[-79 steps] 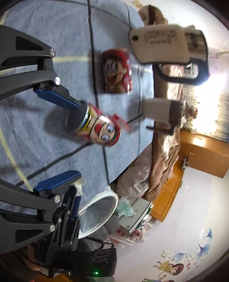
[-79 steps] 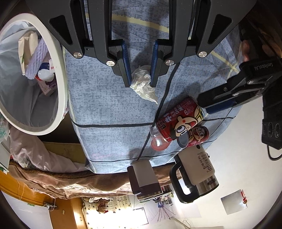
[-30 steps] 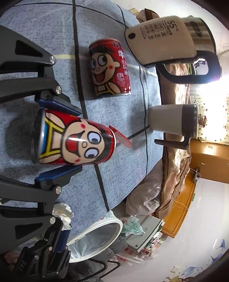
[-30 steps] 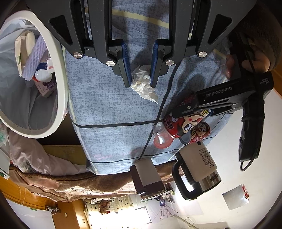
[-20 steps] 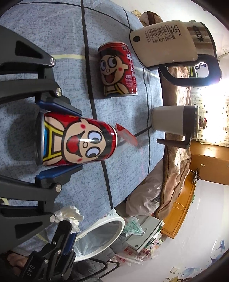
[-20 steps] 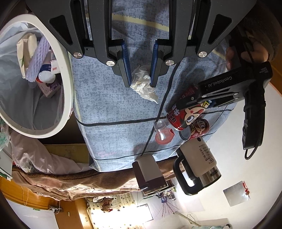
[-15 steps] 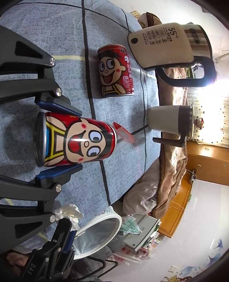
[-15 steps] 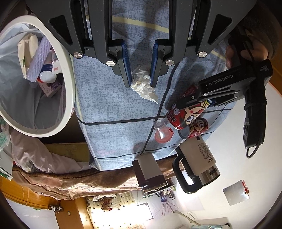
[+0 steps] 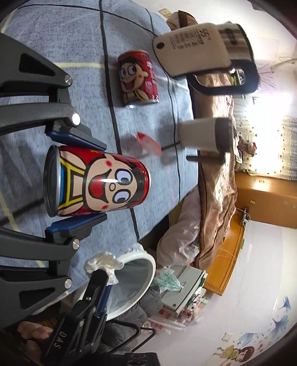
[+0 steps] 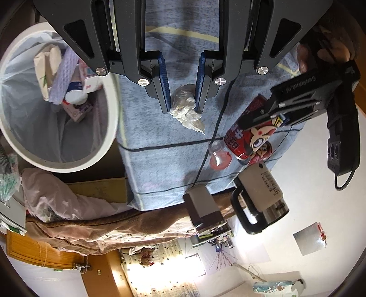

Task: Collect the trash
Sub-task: 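Carry tissue and cartoon can over the bin and open both tools to drop them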

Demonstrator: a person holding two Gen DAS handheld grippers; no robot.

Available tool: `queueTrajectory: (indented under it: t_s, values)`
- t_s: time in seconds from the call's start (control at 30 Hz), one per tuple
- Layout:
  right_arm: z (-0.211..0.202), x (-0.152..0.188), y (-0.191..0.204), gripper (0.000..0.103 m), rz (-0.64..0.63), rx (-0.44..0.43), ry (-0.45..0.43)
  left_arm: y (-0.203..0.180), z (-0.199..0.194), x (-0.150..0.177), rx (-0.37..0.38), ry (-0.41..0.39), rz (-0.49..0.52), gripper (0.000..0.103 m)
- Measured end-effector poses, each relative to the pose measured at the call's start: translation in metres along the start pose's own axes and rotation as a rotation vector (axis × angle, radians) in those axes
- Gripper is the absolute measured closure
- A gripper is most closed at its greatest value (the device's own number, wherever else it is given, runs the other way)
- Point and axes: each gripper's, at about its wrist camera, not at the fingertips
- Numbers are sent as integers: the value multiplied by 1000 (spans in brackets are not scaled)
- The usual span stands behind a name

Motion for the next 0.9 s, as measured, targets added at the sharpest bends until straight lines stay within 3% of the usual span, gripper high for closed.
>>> queueTrajectory:
  t_s: [0.53,0.9]
  values:
    - [-61,-8,-59,81,71,81,-103,-89,5,-18,118,-24,92,48]
    - [-89,-5,-122,81,161,172,-121,-153,30,-24,213,13,151,48]
Point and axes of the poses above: each gripper's, at about its wrist camera, not at the fingertips, and z roughly the way its jaws point, y to its left, x to its underside, and after that the axes turned 1 degree about y, right-handed
